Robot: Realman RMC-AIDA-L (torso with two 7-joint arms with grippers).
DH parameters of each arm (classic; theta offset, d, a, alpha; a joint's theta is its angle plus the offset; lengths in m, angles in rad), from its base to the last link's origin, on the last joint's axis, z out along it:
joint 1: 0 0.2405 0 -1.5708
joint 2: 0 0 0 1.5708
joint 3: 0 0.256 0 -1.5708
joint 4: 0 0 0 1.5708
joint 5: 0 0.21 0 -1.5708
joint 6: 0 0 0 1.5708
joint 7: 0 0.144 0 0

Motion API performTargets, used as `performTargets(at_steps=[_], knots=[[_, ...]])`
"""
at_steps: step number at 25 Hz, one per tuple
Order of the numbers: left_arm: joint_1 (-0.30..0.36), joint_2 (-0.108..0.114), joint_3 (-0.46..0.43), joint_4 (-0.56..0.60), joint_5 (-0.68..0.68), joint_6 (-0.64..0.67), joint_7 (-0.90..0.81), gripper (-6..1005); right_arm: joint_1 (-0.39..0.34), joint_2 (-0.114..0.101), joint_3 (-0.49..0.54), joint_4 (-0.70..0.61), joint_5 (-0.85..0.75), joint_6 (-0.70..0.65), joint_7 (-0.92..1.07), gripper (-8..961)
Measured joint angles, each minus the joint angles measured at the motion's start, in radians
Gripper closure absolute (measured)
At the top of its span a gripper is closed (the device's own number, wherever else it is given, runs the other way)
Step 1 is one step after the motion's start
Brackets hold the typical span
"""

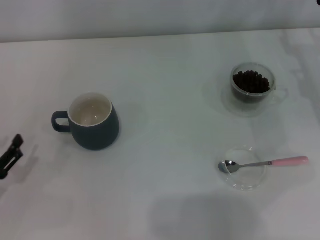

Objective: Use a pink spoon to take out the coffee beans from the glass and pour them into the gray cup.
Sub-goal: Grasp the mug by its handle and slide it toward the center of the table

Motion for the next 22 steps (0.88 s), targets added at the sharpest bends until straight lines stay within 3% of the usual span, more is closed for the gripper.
performTargets(at_steps=[9, 22], knots=[[-0.109, -0.004, 0.007, -0.008, 0.094, 0.126, 0.007, 166, 0.005, 0.0, 0.001, 0.0, 0.0, -0.001, -0.002, 144], [-0.181, -0.006, 0.009, -0.046, 0.1, 0.226, 0.01, 167, 0.002, 0.001, 0.001, 0.0, 0.0, -0.007, -0.002, 150]])
